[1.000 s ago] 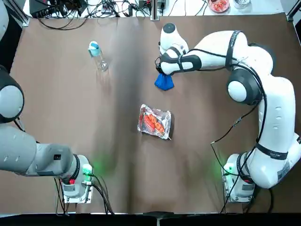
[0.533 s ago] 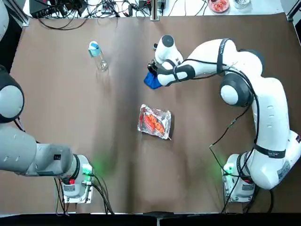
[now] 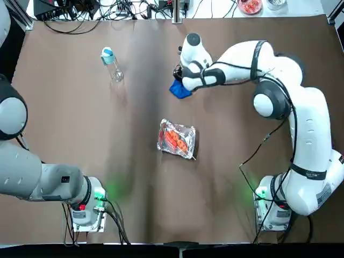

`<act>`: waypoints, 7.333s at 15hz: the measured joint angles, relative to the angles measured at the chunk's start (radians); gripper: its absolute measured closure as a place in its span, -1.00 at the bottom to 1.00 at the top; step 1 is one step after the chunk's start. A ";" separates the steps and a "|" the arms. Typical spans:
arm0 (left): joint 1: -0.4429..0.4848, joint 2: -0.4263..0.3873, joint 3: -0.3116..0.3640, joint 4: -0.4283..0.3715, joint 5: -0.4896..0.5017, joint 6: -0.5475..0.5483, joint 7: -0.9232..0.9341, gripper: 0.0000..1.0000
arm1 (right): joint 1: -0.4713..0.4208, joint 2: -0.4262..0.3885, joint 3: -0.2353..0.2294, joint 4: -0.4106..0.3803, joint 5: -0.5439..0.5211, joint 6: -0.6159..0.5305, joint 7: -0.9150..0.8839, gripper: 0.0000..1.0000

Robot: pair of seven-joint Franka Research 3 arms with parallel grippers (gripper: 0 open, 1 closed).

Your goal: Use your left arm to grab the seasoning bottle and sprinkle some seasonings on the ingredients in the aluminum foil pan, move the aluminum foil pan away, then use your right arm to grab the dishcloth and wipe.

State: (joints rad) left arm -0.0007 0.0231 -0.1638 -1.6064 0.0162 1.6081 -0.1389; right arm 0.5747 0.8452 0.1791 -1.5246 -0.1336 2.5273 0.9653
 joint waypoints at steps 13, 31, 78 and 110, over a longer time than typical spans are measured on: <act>-0.001 0.000 0.000 -0.001 0.000 0.000 0.000 -1.00 | -0.092 -0.023 0.008 0.024 0.008 -0.257 -0.132 0.82; -0.014 0.000 -0.009 -0.003 0.000 -0.001 0.006 -1.00 | 0.019 -0.014 0.002 0.052 0.013 -0.344 -0.077 0.82; -0.018 0.005 -0.009 -0.003 0.000 -0.001 0.002 -1.00 | -0.271 -0.131 -0.008 0.102 0.018 -0.620 -0.415 0.82; -0.011 0.004 -0.007 0.000 0.000 -0.001 0.009 -1.00 | -0.712 -0.073 -0.009 0.098 -0.027 -0.532 -0.955 -0.78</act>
State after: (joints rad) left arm -0.0120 0.0275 -0.1705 -1.6065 0.0161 1.6074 -0.1303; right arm -0.1374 0.7717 0.1705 -1.4262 -0.1605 1.9954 0.0104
